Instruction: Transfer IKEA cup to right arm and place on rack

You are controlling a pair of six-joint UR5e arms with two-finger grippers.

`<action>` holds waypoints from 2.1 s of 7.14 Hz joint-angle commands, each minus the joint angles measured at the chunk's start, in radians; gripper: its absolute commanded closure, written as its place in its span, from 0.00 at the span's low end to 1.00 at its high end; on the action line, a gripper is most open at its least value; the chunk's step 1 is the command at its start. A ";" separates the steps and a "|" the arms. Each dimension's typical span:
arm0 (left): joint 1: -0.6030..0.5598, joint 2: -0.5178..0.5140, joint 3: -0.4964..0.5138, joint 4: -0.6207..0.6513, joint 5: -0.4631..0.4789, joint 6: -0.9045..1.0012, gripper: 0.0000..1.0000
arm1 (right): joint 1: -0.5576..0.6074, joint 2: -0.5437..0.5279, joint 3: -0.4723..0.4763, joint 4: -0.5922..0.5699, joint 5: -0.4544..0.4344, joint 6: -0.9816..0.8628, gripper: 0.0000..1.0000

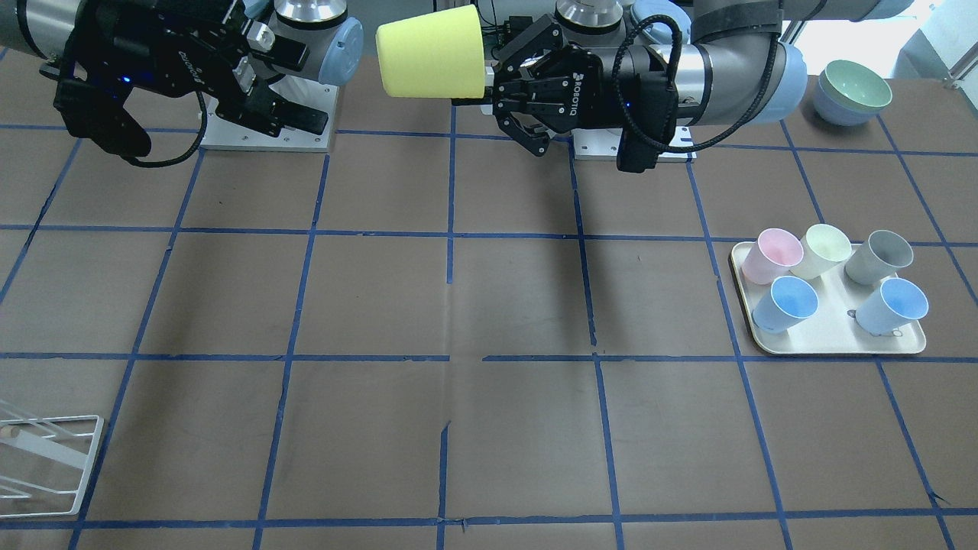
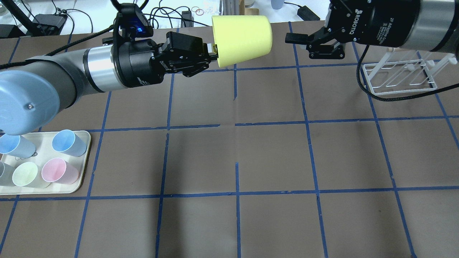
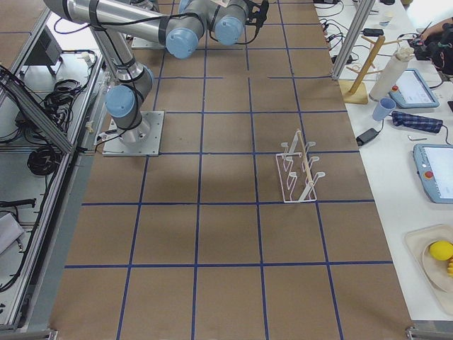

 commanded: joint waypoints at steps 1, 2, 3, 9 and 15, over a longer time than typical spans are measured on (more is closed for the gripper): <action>-0.004 -0.006 -0.003 -0.002 0.000 0.000 1.00 | 0.006 -0.001 0.001 -0.002 0.014 -0.098 0.00; -0.004 -0.007 -0.003 -0.004 0.001 0.000 1.00 | 0.017 0.010 0.003 -0.002 0.014 -0.129 0.00; -0.006 -0.006 -0.003 -0.004 0.003 0.000 1.00 | 0.034 0.022 0.006 0.009 0.013 -0.129 0.00; -0.009 -0.004 -0.004 -0.004 0.009 0.001 1.00 | 0.069 0.019 0.003 0.141 0.002 -0.117 0.00; -0.009 -0.003 -0.004 -0.004 0.009 0.003 1.00 | 0.085 -0.004 0.003 0.165 0.001 -0.117 0.46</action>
